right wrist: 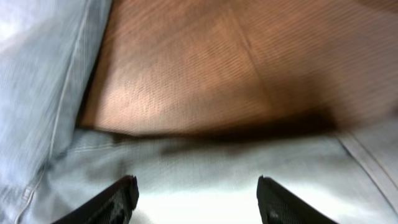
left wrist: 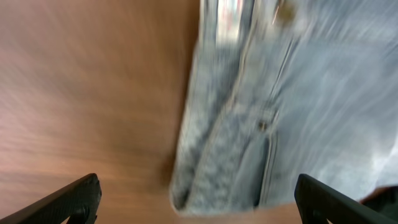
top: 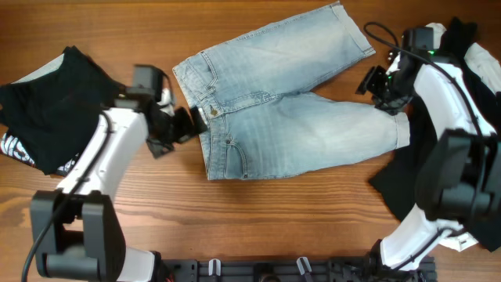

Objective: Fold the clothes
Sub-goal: 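Grasp the waistband with the left gripper and leg hem with the right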

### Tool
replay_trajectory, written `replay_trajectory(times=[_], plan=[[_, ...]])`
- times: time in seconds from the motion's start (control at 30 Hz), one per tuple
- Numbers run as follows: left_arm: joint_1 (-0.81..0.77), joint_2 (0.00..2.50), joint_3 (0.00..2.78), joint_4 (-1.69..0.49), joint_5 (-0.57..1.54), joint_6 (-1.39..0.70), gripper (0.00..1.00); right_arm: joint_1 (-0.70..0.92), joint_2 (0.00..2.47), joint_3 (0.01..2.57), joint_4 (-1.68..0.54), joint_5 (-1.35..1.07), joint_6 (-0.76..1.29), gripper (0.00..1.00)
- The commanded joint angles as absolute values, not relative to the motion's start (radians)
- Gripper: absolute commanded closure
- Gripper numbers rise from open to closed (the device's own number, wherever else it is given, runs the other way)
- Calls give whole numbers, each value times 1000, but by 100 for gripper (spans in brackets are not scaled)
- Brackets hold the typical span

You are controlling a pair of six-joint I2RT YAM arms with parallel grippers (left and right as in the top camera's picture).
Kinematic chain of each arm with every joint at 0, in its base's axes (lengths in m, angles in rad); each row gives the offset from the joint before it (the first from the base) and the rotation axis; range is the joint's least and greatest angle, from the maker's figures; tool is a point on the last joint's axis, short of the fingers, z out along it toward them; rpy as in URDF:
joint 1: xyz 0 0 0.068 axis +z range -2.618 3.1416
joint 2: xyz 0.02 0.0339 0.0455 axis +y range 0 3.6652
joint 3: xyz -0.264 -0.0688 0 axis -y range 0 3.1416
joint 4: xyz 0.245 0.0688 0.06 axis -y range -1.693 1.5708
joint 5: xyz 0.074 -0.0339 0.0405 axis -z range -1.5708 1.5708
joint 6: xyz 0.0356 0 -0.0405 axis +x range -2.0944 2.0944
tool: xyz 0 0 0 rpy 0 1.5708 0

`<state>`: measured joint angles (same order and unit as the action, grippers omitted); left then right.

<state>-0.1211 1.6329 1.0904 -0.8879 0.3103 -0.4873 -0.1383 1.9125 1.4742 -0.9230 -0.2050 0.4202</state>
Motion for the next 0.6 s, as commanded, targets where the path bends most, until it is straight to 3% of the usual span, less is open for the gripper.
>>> replay_trajectory(times=[0.0,0.17,0.33,0.37,0.43,0.47,0.5,0.53,0.57], plan=[[-221,1633,1010,-877,340,-782,0,-139,1839,1475,-987,-159,393,34],[-349,1633,897,-818,340,-1114,0,-138,1832,1474,-1021,-156,392,34],[-419,1633,823,-657,271,-1264,3,-138,1832,1474,-1023,-157,390,34],[-427,1633,817,-637,244,-1277,8,-138,1832,1474,-1023,-157,384,34],[-434,1633,816,-627,207,-1277,31,-138,1832,1474,-1032,-157,376,34],[-434,1633,816,-623,186,-1276,46,-138,1832,1474,-1038,-156,372,34],[-432,1633,816,-625,146,-1273,73,-138,1832,1474,-1044,-156,370,34],[-426,1633,816,-629,107,-1264,93,-138,1832,1474,-1050,-156,370,34],[-408,1633,816,-640,64,-1251,96,-138,1832,1474,-1065,-156,372,34]])
